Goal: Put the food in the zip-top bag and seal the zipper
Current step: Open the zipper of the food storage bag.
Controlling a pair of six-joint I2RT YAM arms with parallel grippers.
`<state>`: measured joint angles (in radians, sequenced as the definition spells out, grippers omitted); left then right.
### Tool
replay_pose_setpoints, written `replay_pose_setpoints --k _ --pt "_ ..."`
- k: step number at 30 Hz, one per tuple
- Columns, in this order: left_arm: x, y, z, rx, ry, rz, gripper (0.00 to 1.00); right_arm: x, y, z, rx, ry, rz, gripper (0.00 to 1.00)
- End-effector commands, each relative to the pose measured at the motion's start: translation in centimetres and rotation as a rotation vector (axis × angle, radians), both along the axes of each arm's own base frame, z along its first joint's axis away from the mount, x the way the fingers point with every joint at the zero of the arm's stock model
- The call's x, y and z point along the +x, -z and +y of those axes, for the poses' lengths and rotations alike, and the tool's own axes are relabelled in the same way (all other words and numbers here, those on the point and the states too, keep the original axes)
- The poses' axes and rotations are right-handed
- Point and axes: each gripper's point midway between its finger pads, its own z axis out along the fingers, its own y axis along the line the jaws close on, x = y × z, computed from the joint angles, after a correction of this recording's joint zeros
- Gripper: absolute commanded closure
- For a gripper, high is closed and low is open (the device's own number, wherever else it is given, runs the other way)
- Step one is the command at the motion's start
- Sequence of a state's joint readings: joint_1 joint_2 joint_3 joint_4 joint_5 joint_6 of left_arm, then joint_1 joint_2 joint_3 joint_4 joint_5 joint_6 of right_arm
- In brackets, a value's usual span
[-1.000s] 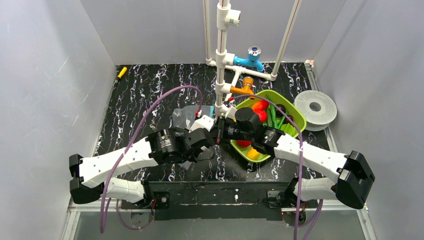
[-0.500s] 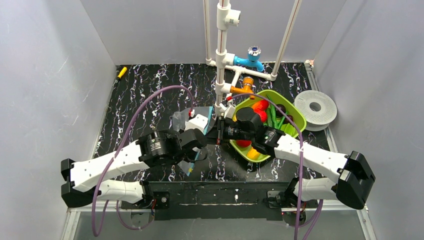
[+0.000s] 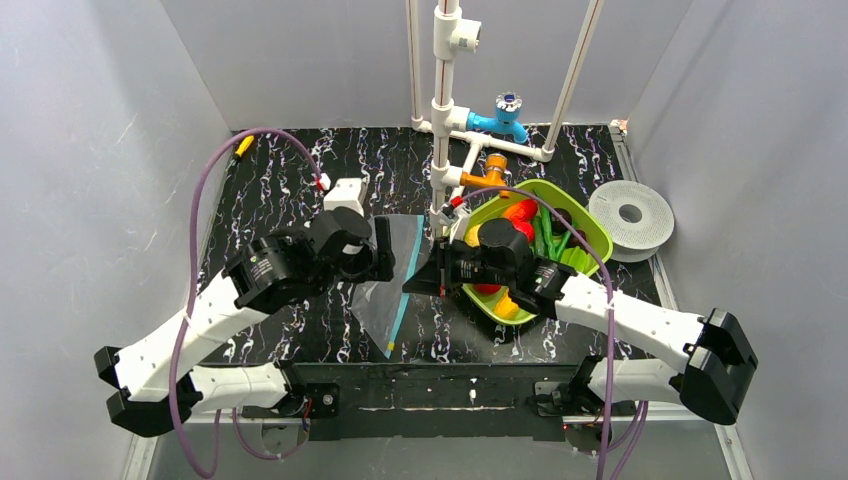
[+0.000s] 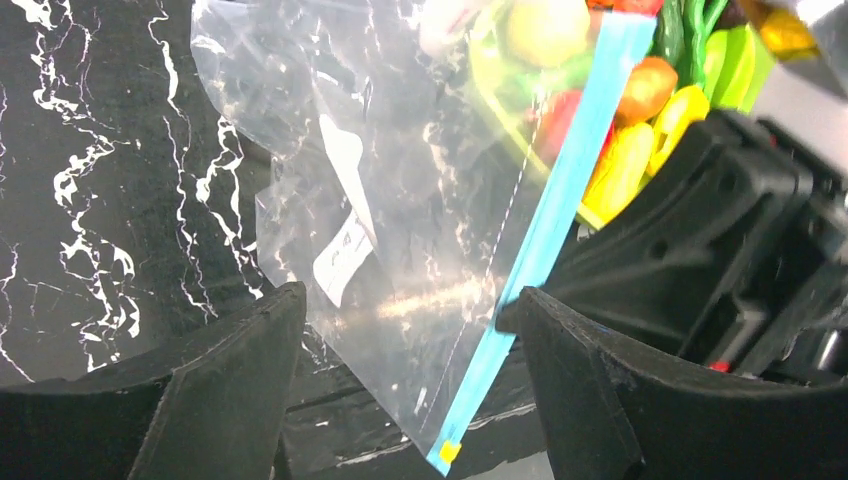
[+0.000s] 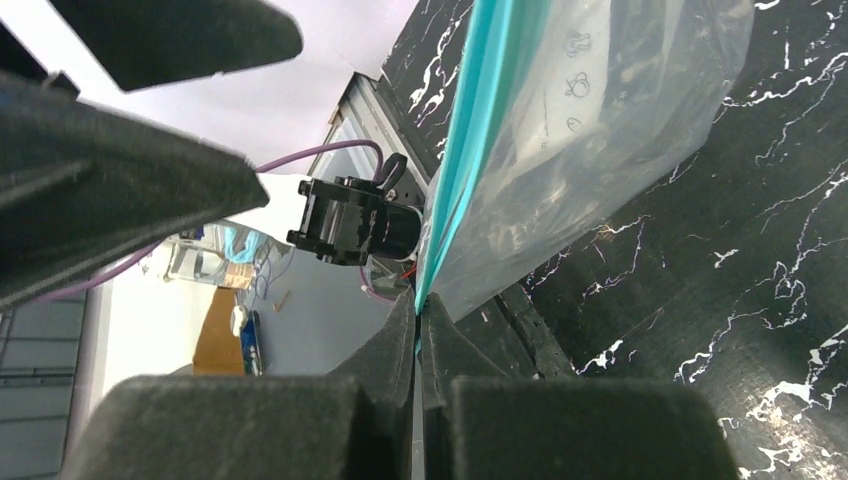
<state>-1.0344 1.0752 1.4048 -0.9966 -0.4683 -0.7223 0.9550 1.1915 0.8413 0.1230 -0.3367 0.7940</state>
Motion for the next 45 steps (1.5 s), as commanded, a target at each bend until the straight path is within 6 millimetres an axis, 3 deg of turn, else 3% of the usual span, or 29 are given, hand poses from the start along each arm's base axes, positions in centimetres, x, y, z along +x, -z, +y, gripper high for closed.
replay_pose_setpoints --k 1,4,8,14,21,25,37,42,45 --pt "1.2 -1.4 -1.7 -0.056 0.019 0.012 0.21 -0.7 -2.1 0.3 0.062 -0.044 -0.082 0.99" --pt "2.1 -1.9 -2.5 -0.018 0.024 0.007 0.18 -1.0 -2.5 0.4 0.064 -0.052 -0.077 0.99" --pt "3.3 -2.3 -2.9 0.021 0.015 -0.027 0.22 -1.2 -2.8 0.8 0.074 -0.062 -0.079 0.99" --pt "4.1 -2.3 -3.7 0.061 0.043 -0.036 0.37 -1.2 -2.7 0.8 0.068 -0.058 -0.074 0.99" --pt "4.1 -1.8 -3.9 0.07 0.053 -0.029 0.47 -1.1 -3.0 0.9 0.065 -0.058 -0.079 0.99" --pt "4.0 -1.6 -4.2 0.063 0.069 -0.025 0.43 -1.1 -3.0 1.0 0.066 -0.063 -0.08 0.99" --pt "3.9 -0.1 -4.2 0.105 0.075 0.001 0.47 -1.1 -3.1 0.9 0.066 -0.061 -0.08 0.99" --pt "3.8 0.4 -4.5 0.114 0.091 0.02 0.44 -1.1 -2.9 1.0 0.064 -0.063 -0.078 0.99" --pt "3.7 0.5 -4.2 0.123 0.087 0.023 0.52 -1.1 -2.9 1.0 0.061 -0.063 -0.076 0.99"
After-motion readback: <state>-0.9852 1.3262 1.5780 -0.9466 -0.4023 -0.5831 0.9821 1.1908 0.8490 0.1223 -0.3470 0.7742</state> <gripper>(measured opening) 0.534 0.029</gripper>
